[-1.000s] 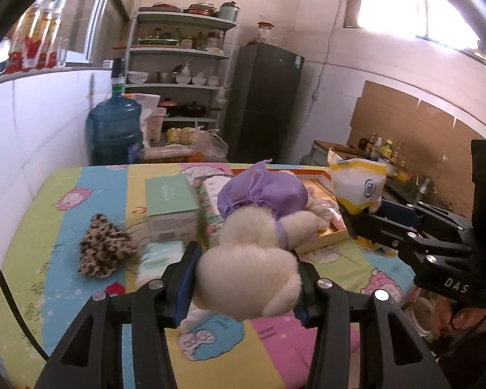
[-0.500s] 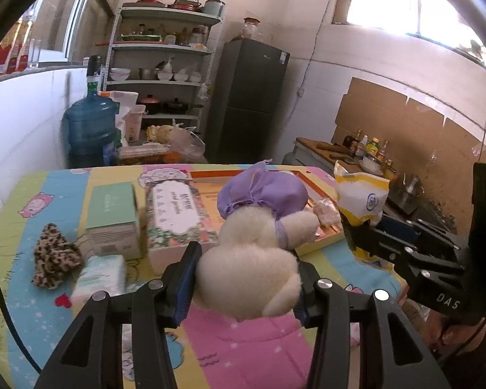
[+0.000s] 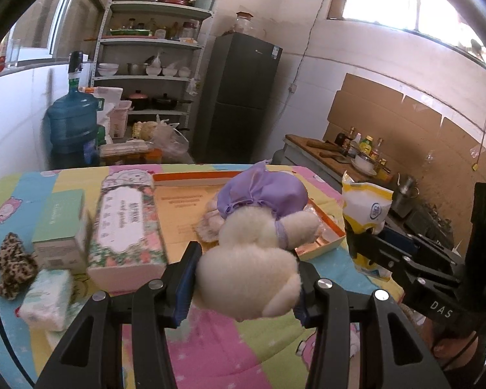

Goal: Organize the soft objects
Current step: 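Carry the plush with the left gripper while the right gripper carries the packet over the box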

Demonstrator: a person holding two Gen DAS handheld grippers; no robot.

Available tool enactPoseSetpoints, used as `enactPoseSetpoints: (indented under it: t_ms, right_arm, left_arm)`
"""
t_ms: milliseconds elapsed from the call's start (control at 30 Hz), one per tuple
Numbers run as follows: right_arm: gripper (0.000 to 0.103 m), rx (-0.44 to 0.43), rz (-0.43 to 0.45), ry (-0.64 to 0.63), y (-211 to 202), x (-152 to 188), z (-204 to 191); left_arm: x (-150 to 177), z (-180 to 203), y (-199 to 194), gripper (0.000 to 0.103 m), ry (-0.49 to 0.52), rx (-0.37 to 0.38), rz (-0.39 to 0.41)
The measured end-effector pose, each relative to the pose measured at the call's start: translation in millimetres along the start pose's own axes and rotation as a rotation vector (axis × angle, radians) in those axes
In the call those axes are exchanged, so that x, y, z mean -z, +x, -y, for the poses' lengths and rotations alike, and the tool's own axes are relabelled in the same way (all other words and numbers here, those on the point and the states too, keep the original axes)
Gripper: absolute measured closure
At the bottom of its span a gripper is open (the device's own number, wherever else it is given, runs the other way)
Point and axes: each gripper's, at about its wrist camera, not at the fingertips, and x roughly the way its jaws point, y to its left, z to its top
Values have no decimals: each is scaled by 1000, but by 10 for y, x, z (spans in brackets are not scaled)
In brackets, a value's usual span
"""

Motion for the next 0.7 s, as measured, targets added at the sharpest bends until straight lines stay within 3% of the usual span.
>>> enactPoseSetpoints:
  t_ms: [700]
  right_arm:
    - [59, 36, 5, 99, 362, -71, 809]
  left_arm:
    - [-165, 441, 917, 54, 13, -4, -65]
